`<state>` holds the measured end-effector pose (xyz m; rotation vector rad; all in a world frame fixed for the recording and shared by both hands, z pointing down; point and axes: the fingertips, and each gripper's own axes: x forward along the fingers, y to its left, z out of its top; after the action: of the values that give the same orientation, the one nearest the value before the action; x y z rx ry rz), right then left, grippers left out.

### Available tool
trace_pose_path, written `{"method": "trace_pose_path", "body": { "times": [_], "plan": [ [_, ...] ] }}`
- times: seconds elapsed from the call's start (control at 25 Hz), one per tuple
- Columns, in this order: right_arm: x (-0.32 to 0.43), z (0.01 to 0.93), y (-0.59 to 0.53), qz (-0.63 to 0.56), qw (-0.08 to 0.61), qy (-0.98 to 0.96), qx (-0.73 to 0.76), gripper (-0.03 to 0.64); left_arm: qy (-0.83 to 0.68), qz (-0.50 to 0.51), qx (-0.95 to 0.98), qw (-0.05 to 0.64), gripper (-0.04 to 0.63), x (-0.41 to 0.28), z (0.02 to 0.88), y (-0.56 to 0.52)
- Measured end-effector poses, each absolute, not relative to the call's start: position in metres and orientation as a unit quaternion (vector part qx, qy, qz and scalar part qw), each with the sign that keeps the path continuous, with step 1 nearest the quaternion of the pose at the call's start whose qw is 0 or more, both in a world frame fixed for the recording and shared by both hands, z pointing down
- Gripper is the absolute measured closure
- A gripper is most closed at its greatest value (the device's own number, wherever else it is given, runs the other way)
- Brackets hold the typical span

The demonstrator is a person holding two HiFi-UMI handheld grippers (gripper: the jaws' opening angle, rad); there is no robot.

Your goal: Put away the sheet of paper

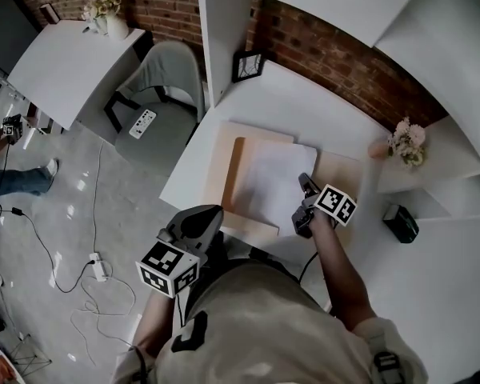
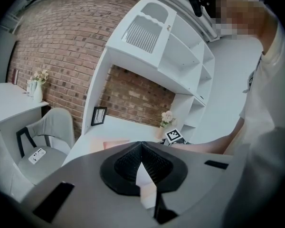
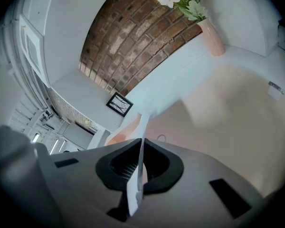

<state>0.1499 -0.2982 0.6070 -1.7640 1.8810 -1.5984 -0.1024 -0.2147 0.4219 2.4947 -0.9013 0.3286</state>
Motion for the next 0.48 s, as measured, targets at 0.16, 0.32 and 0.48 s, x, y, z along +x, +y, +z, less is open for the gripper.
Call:
{"method": "trace_pose_path", "body": {
  "times": [0.16, 0.32, 0.48],
  "plan": [
    [0.138, 0.609, -0.304, -0.532, 0.054, 0.618, -0.576, 0.589, -0.324, 0.116, 0.909, 0.235, 0.58, -0.111, 0.423, -0.219],
    [0.126, 0.612, -0.307, -0.541, 0.055, 0.615, -0.57, 0.589, -0.324, 0.113, 0.909, 0.237, 0.58, -0.122, 0.424, -0.221],
    [0.113, 0.616, -0.313, -0.55, 0.052, 0.619, -0.558, 0.589, -0.326, 0.114, 0.908, 0.239, 0.58, -0.133, 0.425, -0.224]
  ]
}}
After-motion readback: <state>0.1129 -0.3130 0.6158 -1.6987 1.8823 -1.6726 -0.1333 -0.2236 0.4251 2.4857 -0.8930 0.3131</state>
